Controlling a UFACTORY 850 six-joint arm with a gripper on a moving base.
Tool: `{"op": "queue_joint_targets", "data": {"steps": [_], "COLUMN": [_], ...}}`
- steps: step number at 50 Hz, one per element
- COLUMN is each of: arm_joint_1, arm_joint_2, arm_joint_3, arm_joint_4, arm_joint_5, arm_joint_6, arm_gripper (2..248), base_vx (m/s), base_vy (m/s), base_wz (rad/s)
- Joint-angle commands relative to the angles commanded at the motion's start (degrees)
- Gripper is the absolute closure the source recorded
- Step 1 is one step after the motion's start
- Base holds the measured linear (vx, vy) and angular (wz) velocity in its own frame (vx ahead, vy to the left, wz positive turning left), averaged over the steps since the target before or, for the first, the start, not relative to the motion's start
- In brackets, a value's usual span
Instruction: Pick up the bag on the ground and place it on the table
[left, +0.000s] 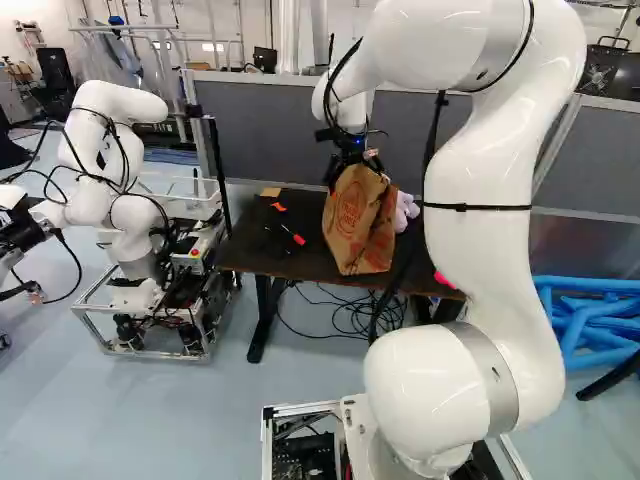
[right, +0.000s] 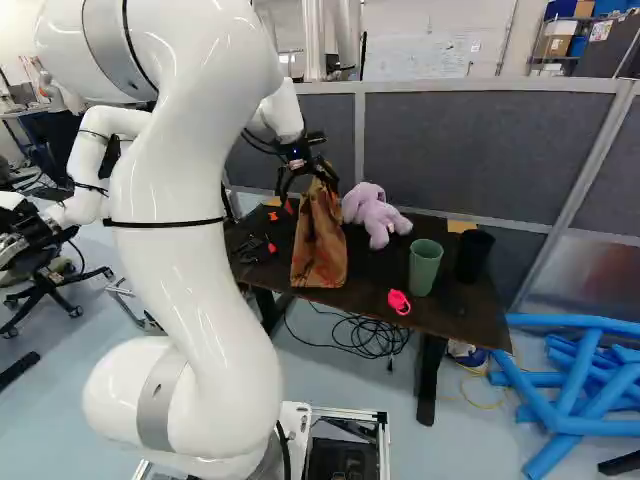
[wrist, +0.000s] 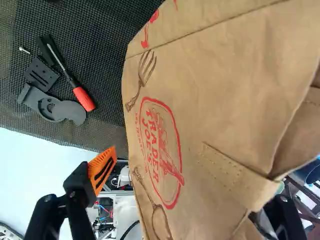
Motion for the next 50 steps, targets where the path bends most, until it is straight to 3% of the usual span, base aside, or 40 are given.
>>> {"op": "queue_joint_targets", "data": {"steps": [23,50], "arm_joint_1": [0.0,-0.7], "arm_joint_2": [3.8,9.2], "arm_joint_3": [0.6,2.0], "arm_joint_4": [0.1,3.1], "arm_joint_5": [-0.4,-5.5], "arm_joint_6": [0.0,0.0], "arm_gripper": [3,3], "base_vx": [0.0,0.0], "base_vy": [0.0,0.0], "base_wz": [0.0,0.0]}}
